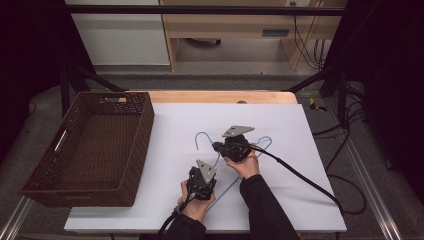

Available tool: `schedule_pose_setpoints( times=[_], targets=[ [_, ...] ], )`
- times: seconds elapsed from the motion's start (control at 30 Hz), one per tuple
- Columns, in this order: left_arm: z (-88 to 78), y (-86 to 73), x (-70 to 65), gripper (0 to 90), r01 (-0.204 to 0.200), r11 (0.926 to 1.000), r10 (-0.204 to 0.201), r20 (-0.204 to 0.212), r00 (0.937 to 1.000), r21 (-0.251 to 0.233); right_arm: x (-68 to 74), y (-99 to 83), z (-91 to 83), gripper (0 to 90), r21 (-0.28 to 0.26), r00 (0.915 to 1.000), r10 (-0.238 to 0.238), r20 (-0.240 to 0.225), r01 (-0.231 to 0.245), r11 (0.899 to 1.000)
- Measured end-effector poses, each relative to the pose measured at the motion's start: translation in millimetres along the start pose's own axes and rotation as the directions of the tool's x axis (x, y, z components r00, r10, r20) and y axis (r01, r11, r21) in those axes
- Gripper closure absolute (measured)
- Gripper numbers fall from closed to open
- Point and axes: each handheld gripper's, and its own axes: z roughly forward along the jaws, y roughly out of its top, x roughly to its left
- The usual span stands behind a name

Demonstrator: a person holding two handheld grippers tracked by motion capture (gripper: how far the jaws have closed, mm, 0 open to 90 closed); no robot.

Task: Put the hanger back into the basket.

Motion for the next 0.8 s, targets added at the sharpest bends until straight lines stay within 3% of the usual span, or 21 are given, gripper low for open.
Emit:
schedule_pose_setpoints(
  times=[0.13, 0.23, 0.3, 0.33, 0.47, 0.5, 0.57, 0.63, 0.7, 0.8],
  targets=[
    [-0.9, 1.6, 3.2, 85.4, 0.004, 0.9998, -0.004, 0.024, 0.9997, -0.018, 0.2, 0.3, -0.9, 86.0, -0.005, 0.9999, -0.001, -0.01, 0.001, 1.0],
    [-3.3, 4.5, 7.2, 74.1, -0.007, 0.9999, 0.007, 0.05, 0.9987, -0.016, 1.7, 0.0, -1.3, 86.0, -0.009, 0.9997, -0.006, -0.022, 0.006, 1.0],
    [-7.9, 8.3, 12.2, 71.2, -0.017, 0.9997, 0.018, 0.071, 0.9973, -0.016, 1.6, -0.2, -1.3, 86.0, -0.01, 0.9997, -0.009, -0.024, 0.009, 1.0],
    [-9.0, 10.0, 14.4, 63.6, -0.008, 0.9998, 0.009, 0.087, 0.9962, -0.017, 1.8, -0.2, -1.5, 86.0, -0.01, 0.9996, -0.009, -0.025, 0.009, 1.0],
    [-8.1, 17.7, 25.1, 55.0, -0.055, 0.9981, 0.052, 0.115, 0.992, 0.027, 1.9, 0.2, -2.5, 86.0, -0.011, 0.9996, -0.012, -0.026, 0.012, 1.0],
    [-6.5, 18.9, 26.6, 54.1, -0.061, 0.9972, 0.055, 0.141, 0.9885, 0.043, 2.1, 0.3, -2.7, 86.0, -0.011, 0.9996, -0.01, -0.026, 0.009, 1.0],
    [-4.5, 19.4, 27.1, 53.5, -0.058, 0.9972, 0.05, 0.159, 0.9861, 0.047, 2.3, 0.3, -3.0, 86.0, -0.012, 0.9996, -0.011, -0.025, 0.011, 1.0],
    [1.9, 20.5, 28.0, 56.4, -0.055, 0.9944, 0.036, 0.201, 0.9789, 0.09, 2.7, 0.5, -3.4, 86.0, -0.013, 0.9997, -0.008, -0.025, 0.008, 1.0],
    [8.5, 20.6, 27.3, 57.6, -0.048, 0.9918, 0.024, 0.2, 0.9795, 0.118, 2.7, 0.6, -3.7, 86.1, -0.013, 0.9996, -0.01, -0.025, 0.009, 1.0],
    [14.8, 20.7, 27.2, 69.6, -0.043, 0.9898, 0.014, 0.208, 0.9781, 0.136, 2.9, 1.0, -5.1, 86.1, -0.015, 0.9995, -0.013, -0.027, 0.013, 1.0]
  ],
)
